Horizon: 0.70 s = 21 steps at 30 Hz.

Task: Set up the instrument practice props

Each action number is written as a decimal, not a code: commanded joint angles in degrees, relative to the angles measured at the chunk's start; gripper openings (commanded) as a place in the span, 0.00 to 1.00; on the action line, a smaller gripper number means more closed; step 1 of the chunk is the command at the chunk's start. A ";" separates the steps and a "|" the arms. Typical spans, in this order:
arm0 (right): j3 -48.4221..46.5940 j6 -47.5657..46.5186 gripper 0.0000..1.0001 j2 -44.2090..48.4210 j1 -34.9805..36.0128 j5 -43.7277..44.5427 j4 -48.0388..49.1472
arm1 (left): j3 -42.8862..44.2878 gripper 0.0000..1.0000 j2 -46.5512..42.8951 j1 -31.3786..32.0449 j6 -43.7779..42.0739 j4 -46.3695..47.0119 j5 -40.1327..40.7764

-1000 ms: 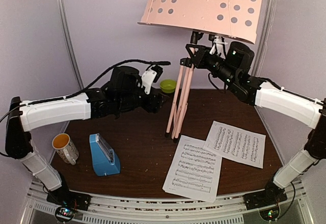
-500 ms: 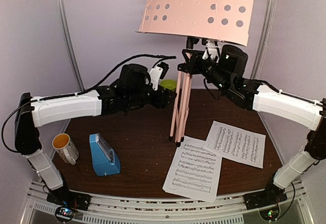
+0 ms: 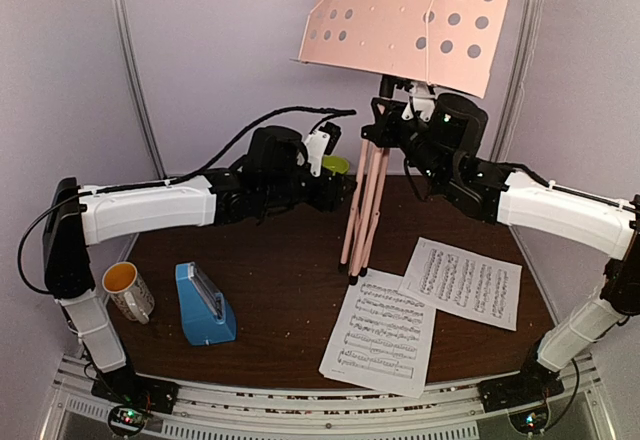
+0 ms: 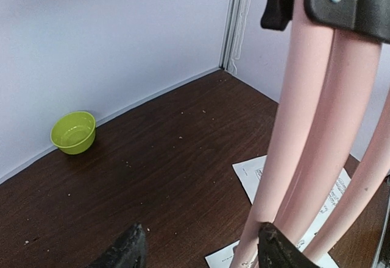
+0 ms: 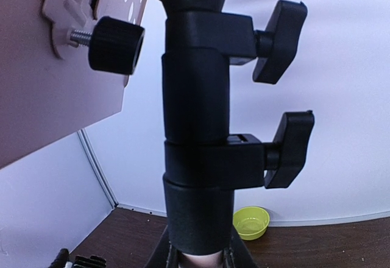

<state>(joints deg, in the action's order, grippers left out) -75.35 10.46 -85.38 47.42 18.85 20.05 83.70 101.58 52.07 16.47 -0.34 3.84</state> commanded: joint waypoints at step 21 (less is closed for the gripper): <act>-2.38 1.57 0.00 6.39 5.13 12.29 20.57 | 8.48 0.58 5.88 -0.22 -1.62 0.17 4.64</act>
<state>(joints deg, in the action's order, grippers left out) -75.33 8.10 -85.38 50.46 31.83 25.06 90.06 105.80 52.86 15.14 -2.63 6.79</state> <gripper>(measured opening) 0.182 0.580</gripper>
